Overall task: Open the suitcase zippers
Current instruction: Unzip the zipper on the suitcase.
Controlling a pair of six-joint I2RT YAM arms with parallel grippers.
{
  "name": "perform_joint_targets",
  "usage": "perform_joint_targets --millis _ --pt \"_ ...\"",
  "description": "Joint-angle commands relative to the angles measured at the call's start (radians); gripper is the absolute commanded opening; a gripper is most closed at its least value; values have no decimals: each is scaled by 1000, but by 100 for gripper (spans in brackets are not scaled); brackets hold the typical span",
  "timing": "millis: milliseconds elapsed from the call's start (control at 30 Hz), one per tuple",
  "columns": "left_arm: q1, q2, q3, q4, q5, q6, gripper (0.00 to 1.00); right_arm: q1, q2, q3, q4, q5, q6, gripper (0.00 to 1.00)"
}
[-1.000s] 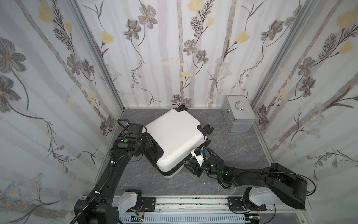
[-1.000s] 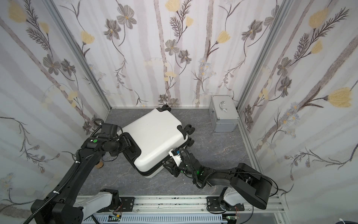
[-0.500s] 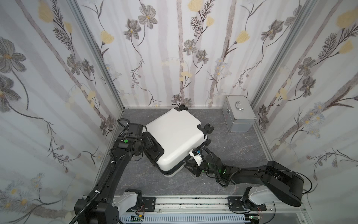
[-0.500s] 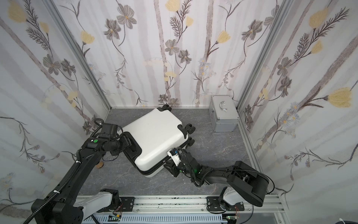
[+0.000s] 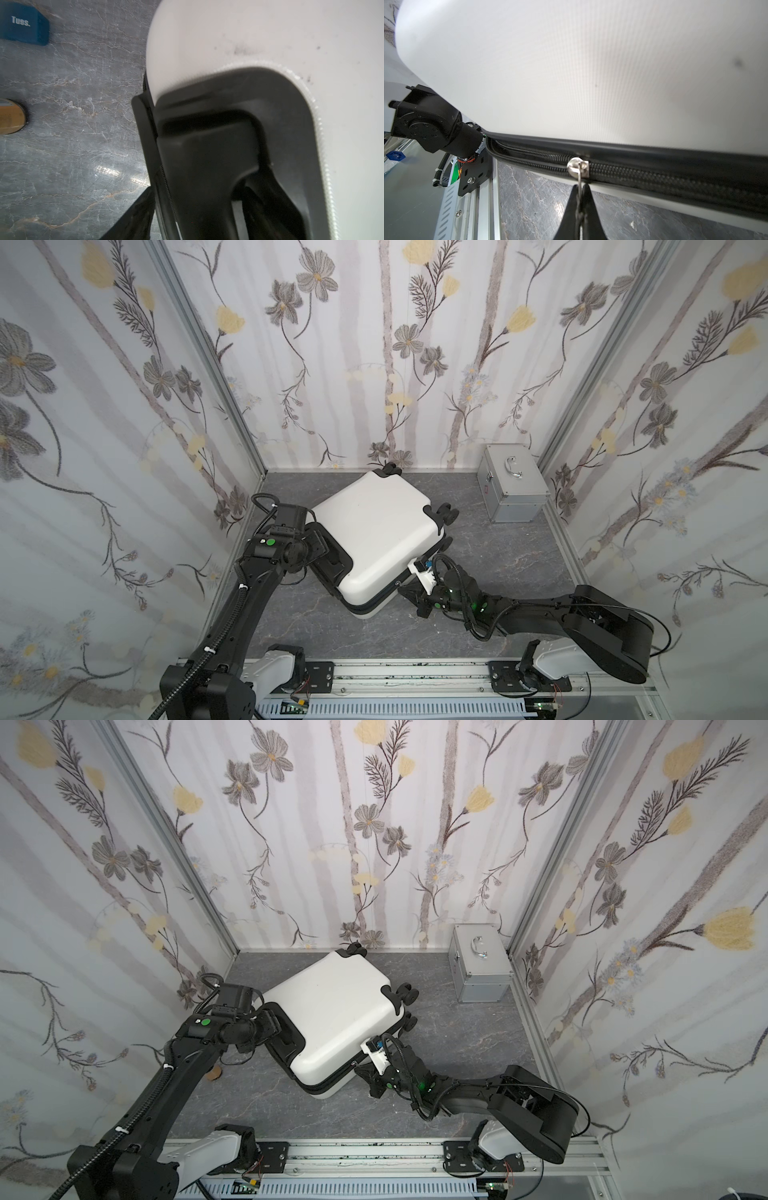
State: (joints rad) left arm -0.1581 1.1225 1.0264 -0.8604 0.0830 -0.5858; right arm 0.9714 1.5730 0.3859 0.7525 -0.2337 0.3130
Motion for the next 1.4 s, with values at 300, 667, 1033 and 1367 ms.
perform_joint_targets --millis 300,667,1033,1367 --pt "0 7 1 -85 -122 93 60 -69 -145 -34 -74 181 -30 0" --pt "2 54 -21 23 42 9 64 -126 -165 -15 -133 133 -98 0" --pt "3 47 -54 21 -22 10 31 -147 -176 -42 -94 125 -78 0" --pt "33 49 31 -18 -87 84 24 -274 -302 -84 -212 243 -104 0"
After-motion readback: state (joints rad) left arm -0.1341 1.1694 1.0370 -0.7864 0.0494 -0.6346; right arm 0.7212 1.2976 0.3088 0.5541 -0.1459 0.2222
